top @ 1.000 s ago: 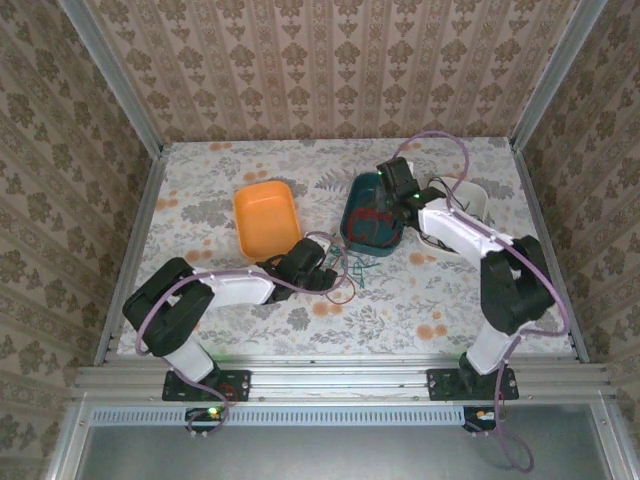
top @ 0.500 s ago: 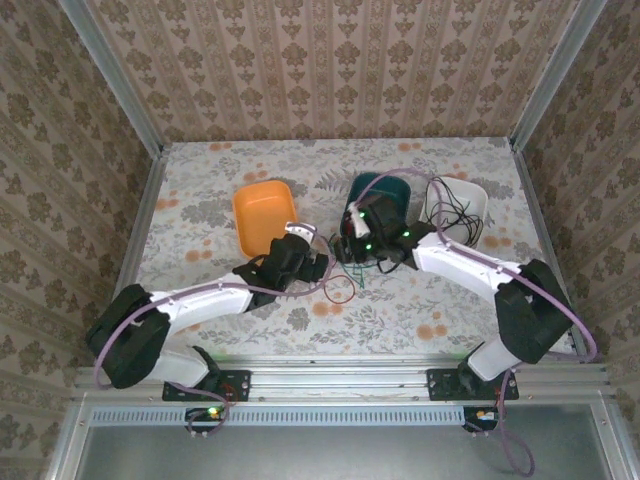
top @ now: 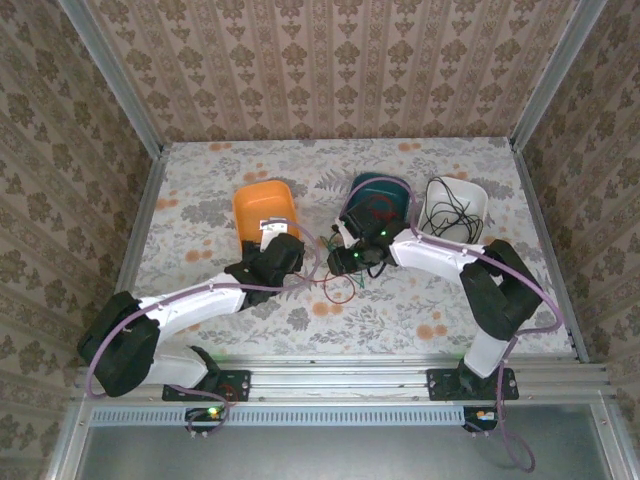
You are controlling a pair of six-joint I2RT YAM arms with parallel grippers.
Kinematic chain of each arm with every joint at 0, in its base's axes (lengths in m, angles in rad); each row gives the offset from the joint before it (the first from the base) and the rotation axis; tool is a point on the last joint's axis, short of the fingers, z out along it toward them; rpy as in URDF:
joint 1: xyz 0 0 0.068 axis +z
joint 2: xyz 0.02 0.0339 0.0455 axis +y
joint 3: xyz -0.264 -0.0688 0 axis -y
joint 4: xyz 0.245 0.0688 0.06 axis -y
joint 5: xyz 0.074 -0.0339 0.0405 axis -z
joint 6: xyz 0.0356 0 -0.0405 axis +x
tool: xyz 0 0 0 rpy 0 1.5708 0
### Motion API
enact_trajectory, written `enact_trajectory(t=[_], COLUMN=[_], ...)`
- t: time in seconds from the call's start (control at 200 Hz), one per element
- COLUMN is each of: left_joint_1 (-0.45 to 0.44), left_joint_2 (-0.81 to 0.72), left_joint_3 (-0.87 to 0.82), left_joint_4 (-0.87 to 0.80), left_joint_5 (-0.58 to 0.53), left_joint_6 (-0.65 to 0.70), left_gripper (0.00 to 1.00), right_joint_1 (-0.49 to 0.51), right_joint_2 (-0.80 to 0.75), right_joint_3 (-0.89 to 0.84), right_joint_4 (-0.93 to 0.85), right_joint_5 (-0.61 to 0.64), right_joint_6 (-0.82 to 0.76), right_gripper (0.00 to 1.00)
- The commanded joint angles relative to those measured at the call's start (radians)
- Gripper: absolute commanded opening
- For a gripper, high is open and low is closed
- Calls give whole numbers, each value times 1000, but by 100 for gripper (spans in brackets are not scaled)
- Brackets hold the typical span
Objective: Untangle the cables
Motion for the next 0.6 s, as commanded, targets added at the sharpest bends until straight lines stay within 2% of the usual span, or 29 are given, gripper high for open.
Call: enact_trajectory(t=[0.0,0.495,0.595], left_joint_1=[2,18,19], left_joint_2=[5,6,-4], left_joint_3=[11,-2,-19], left_joint_4=[-35,9,38], left_joint_5=[-26,49,69], left_joint_6=[-36,-26,-26], left_gripper=[94,94,94], right_joint_1=[-12,-34,-34], right_joint_2=[32,99,110], right_joint_3=[49,59,74], right_joint_4=[14,171,181], right_joint_5=[21,23,20], right_joint_6=[24,125,134], right_gripper=[47,31,23])
